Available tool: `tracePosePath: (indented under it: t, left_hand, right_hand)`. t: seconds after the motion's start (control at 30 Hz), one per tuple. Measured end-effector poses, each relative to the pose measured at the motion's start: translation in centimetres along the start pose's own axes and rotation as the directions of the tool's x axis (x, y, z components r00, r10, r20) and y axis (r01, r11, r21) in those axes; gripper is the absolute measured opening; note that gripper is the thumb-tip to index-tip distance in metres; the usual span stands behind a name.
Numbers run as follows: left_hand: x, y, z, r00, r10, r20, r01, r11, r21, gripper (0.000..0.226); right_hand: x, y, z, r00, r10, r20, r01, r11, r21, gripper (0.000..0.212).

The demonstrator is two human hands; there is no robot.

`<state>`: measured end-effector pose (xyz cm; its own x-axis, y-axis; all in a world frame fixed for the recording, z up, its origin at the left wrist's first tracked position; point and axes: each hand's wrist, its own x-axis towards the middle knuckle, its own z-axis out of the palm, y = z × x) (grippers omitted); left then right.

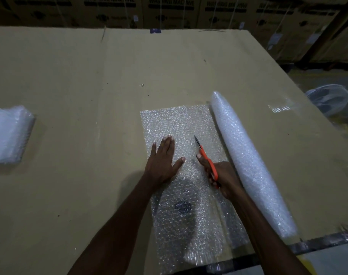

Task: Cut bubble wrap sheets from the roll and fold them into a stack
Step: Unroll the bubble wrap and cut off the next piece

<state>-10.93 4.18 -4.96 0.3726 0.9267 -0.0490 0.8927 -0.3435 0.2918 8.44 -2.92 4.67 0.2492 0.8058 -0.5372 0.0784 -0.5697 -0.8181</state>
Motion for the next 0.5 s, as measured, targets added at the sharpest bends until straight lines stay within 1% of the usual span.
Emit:
tracePosePath:
  t: [0.07, 0.13, 0.17, 0.27, 0.4, 0.5]
  left_hand:
    - [0.1, -0.1, -0.3, 0.999, -0.005, 0.040, 0.006, 1.000, -0.023, 0.096]
    - [0.3, -0.4, -0.8, 0.996, -0.017, 0.090, 0.024, 0.997, -0.076, 0.096]
    - [0.6, -0.5, -1.0, 0.995, -0.028, 0.094, 0.038, 0.994, -0.105, 0.094]
    - [1.7, -1.0, -1.8, 0.999, -0.047, 0.013, 0.048, 0.988, -0.147, 0.091]
    - [4.5, -1.8, -2.6, 0.997, -0.009, -0.070, 0.002, 0.996, -0.089, 0.082]
    - [5.8, -2.9, -2.3, 0.999, 0.018, -0.042, -0.018, 1.000, 0.000, 0.088]
  right_hand:
    - [0.3, -0.3, 0.1, 1.000, 0.005, -0.002, -0.005, 1.000, -0.004, 0.059]
    - [0.4, -0.2, 0.1, 1.000, 0.003, 0.001, -0.003, 1.000, -0.002, 0.059]
    - [0.4, -0.1, 0.0, 1.000, 0.001, 0.009, -0.001, 1.000, -0.004, 0.059]
    - [0.1, 0.2, -0.2, 1.000, -0.002, 0.026, 0.002, 1.000, -0.006, 0.061]
    - [0.1, -0.1, -0.2, 0.999, 0.012, 0.035, -0.012, 1.000, 0.002, 0.059]
    - [0.5, -0.6, -0.1, 0.999, 0.017, 0.027, -0.017, 1.000, -0.004, 0.060]
